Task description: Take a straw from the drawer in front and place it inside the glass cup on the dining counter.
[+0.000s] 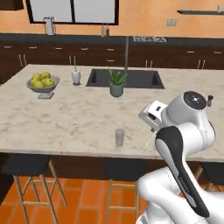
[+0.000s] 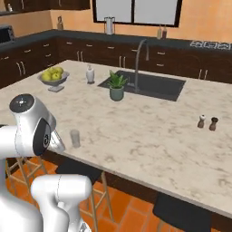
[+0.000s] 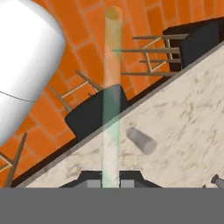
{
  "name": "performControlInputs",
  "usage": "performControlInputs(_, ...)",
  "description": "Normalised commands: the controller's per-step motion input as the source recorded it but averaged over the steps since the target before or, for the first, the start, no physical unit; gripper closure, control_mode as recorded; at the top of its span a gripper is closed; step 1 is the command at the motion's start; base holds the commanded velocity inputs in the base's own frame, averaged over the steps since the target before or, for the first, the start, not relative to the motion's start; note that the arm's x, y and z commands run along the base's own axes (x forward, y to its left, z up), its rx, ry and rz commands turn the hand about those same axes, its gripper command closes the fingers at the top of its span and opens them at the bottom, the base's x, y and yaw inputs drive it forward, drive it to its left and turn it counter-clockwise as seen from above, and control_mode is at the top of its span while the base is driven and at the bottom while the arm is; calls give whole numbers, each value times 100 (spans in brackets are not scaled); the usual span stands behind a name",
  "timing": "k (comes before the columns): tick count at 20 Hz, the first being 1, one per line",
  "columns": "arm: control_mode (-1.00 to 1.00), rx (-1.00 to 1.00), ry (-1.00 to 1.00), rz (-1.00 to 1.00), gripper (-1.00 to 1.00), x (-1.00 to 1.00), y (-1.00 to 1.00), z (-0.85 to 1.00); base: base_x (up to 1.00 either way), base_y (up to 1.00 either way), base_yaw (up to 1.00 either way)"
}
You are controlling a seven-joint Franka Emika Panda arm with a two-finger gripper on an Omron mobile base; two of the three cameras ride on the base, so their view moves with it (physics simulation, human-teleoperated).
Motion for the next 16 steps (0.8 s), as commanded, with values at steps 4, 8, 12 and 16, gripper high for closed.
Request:
performControlInputs(4,100,0,0,0,100,0,0,0,6,55,-51)
performControlInputs(8,100,0,0,0,100,0,0,0,1,49,-51)
performControlInputs(12,-100,1,-5,-13,100,3,12,0,4,38,-38)
performControlInputs(16,-100,5,-20,-46,100,36,43,0,0,0,0)
